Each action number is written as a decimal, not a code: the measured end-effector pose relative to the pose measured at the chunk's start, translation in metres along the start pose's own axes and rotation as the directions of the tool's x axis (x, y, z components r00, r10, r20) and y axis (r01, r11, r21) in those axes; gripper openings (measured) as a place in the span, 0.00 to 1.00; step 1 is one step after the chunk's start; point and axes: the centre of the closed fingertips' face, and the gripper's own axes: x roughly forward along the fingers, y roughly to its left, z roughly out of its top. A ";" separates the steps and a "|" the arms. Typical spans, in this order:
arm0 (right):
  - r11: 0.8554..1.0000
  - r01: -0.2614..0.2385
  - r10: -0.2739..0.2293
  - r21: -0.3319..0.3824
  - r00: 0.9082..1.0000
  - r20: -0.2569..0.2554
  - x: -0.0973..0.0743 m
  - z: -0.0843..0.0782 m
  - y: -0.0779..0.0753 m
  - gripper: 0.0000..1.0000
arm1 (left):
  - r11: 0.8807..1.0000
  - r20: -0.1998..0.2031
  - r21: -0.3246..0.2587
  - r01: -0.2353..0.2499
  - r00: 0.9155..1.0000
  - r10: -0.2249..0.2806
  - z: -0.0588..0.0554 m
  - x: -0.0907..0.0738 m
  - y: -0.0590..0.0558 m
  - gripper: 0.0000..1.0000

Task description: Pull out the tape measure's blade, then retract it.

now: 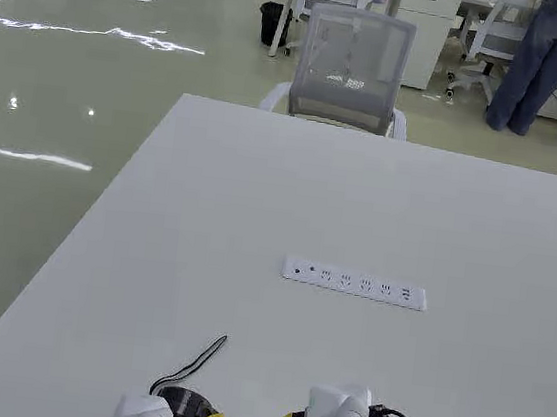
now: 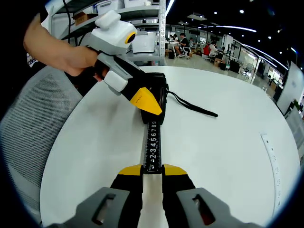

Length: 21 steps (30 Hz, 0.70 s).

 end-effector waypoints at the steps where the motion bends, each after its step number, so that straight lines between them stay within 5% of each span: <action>1: 1.000 -0.001 0.001 0.000 1.000 0.000 0.000 0.001 0.000 0.13 | 1.000 0.000 0.001 0.001 1.000 -0.001 0.000 0.000 0.000 0.62; 21: 1.000 -0.003 0.003 0.001 1.000 0.002 0.005 0.004 -0.001 0.13 | 1.000 0.000 -0.008 0.004 1.000 -0.004 0.000 0.000 0.000 0.62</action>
